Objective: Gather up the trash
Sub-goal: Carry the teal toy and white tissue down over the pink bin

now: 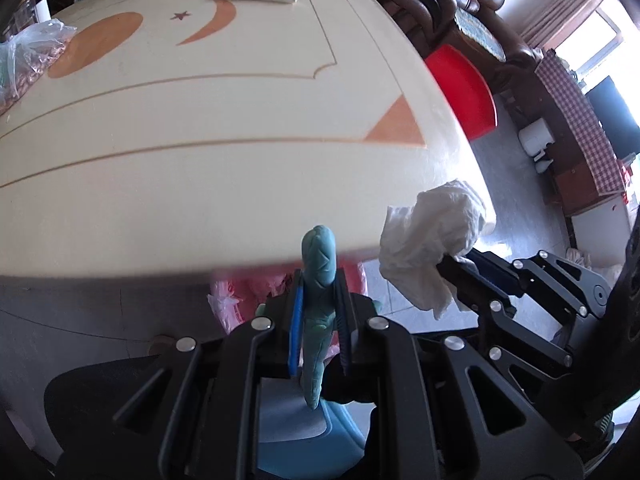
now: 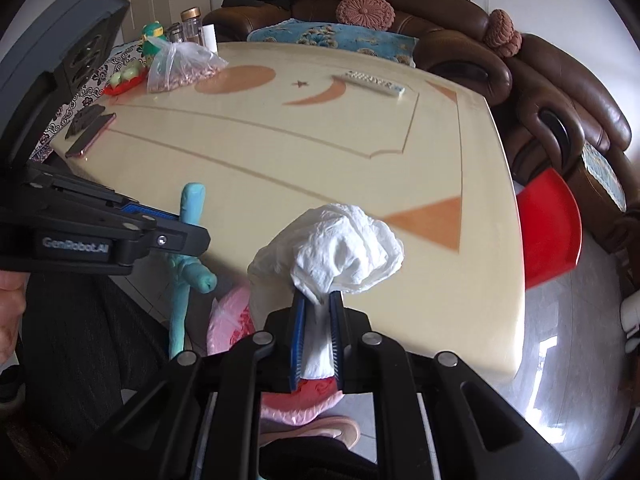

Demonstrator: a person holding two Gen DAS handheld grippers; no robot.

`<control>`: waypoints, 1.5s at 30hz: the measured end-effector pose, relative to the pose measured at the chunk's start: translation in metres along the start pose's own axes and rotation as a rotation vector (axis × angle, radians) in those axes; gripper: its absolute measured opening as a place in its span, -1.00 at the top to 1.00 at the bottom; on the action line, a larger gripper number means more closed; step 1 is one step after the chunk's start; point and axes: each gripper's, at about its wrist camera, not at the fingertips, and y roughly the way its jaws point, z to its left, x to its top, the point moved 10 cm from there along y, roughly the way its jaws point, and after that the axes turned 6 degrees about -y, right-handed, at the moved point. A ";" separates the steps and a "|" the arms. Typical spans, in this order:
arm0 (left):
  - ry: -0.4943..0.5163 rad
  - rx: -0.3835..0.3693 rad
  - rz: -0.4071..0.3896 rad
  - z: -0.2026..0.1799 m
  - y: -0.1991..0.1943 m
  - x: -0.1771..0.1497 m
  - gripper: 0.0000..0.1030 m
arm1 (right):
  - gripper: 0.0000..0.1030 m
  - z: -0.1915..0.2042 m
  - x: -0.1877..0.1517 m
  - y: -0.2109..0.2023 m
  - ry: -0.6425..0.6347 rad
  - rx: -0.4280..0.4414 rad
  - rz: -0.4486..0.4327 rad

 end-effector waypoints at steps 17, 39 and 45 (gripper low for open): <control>-0.011 0.031 -0.108 0.016 0.048 -0.039 0.70 | 0.76 0.026 -0.098 0.061 0.225 0.088 0.078; -0.050 0.086 -0.267 0.041 0.098 -0.040 0.70 | 0.76 0.037 -0.142 0.156 0.301 0.158 0.205; -0.043 0.106 -0.255 0.043 0.112 -0.042 0.70 | 0.76 0.037 -0.146 0.171 0.317 0.177 0.221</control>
